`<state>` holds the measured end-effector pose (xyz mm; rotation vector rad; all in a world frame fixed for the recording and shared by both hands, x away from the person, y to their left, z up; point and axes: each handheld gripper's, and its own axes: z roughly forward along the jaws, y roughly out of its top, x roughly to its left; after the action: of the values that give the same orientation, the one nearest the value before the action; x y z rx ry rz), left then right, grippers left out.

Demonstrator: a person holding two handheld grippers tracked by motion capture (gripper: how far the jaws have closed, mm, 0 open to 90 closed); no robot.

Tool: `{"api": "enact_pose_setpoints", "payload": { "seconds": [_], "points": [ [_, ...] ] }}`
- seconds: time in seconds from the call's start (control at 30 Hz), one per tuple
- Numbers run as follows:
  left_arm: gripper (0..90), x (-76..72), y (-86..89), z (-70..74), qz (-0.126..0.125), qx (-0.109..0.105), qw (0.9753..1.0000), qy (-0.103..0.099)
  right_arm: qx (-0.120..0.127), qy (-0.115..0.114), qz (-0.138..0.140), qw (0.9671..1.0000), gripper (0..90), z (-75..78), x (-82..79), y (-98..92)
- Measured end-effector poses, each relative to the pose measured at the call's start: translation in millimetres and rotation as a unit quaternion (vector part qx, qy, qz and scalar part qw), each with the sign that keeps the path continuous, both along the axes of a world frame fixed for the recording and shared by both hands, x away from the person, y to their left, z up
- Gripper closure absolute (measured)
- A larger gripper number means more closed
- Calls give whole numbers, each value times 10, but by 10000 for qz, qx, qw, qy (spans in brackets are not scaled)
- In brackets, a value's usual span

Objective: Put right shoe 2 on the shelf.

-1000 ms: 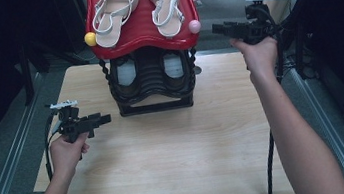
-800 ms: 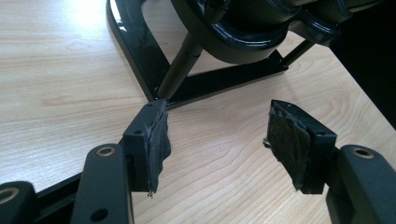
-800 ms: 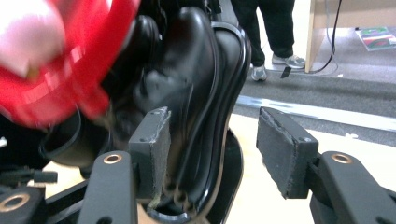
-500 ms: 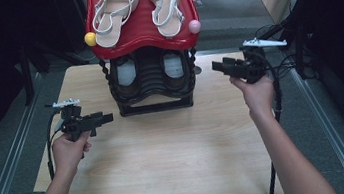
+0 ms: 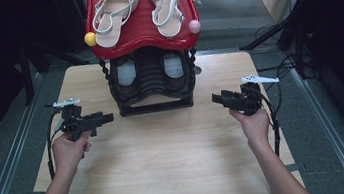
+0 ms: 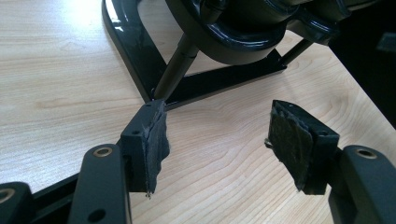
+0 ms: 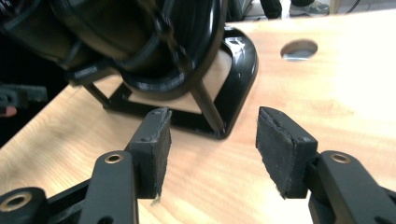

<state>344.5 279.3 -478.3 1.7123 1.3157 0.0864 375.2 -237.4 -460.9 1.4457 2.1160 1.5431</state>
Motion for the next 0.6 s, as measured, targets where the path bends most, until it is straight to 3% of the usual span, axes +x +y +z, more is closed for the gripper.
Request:
{"api": "enact_pose_setpoints", "payload": {
  "seconds": [0.2, 0.27, 0.3, 0.4, 0.6],
  "points": [
    [370, 17, -18, -4, -22, 23, 10000, 8, -147, 4, 18, 9999, 463, -238, -30, -4],
    [369, 17, -21, 0, -57, 25, 10000, 16, -85, 23, 42, 10000, 462, -265, -26, 1],
    [366, 13, -36, 2, -78, 39, 10000, 4, -8, 202, 133, 9997, 447, -309, -12, 21],
    [364, 16, -56, -3, -100, 43, 9999, 3, -300, 236, 227, 9990, 446, -347, -20, 56],
    [361, 30, -59, -20, -127, 61, 9999, 61, -456, 262, 280, 9982, 445, -378, -36, 55]
  ]
}}
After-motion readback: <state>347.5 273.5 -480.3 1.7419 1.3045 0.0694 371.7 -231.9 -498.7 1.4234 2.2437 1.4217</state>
